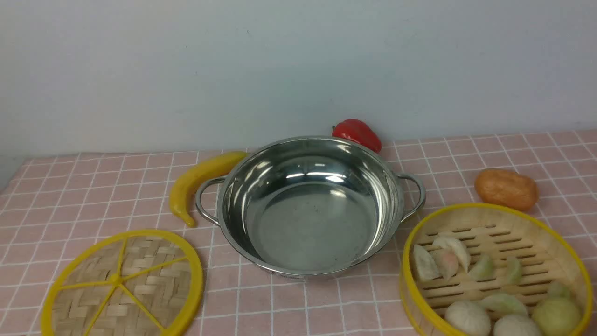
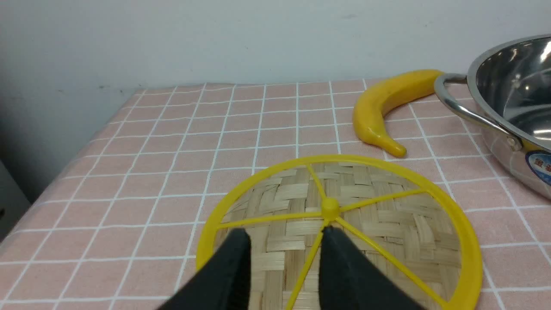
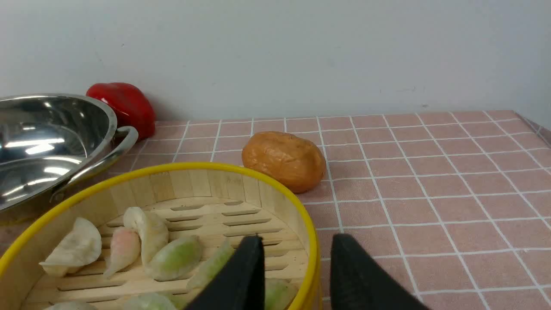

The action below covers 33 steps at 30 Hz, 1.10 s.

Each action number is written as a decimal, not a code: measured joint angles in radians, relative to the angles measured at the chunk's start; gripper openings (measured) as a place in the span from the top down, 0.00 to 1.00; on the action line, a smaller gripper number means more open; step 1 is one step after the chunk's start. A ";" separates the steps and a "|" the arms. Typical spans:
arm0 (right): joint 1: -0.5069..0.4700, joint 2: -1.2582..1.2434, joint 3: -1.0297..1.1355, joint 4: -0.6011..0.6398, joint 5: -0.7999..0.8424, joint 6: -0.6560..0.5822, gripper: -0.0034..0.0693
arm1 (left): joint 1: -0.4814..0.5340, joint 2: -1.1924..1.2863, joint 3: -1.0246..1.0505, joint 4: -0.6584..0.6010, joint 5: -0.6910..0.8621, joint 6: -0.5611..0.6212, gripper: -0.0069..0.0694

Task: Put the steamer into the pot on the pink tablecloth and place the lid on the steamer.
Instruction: 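Reach for and grasp the rim of the bamboo steamer holding the buns with the right gripper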

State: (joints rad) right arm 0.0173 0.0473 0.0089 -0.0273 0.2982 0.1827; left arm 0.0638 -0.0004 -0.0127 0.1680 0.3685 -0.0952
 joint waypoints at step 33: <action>0.000 0.000 0.000 0.076 -0.096 0.017 0.62 | 0.000 0.000 0.000 0.181 0.000 0.136 0.60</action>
State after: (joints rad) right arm 0.0173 0.0473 0.0089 0.0487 0.2024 0.1999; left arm 0.0638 -0.0004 -0.0127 0.3492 0.3685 0.0404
